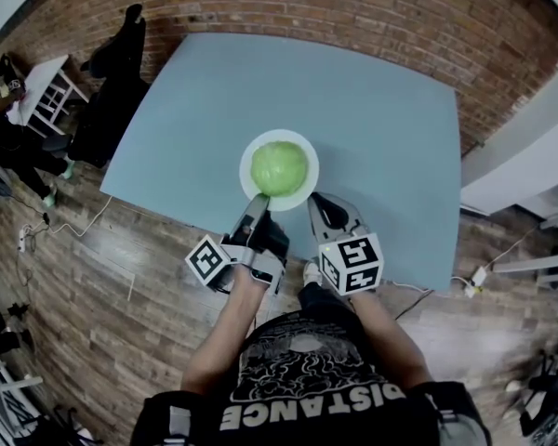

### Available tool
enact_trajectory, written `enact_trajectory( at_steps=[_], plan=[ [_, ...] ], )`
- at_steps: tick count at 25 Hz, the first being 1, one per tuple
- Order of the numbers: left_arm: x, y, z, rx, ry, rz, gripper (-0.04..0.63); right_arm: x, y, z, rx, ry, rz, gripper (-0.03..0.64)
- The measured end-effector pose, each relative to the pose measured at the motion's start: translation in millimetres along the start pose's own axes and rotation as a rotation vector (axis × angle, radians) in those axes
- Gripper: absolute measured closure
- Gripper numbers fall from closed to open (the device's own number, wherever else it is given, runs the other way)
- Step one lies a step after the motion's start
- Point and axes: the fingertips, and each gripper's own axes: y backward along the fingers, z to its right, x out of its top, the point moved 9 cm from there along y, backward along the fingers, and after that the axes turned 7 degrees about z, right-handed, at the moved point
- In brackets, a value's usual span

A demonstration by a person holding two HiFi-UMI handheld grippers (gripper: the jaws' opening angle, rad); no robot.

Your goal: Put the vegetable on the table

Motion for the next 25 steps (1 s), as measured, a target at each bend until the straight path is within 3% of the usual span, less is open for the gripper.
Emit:
enact_trajectory(
  at_steps=[25],
  plan=[
    [-20, -90, -76, 0.151, -0.051, -0.027, 0.583, -11, -29, 101, -0.063, -0.064, -0.053, 0.607]
  ],
)
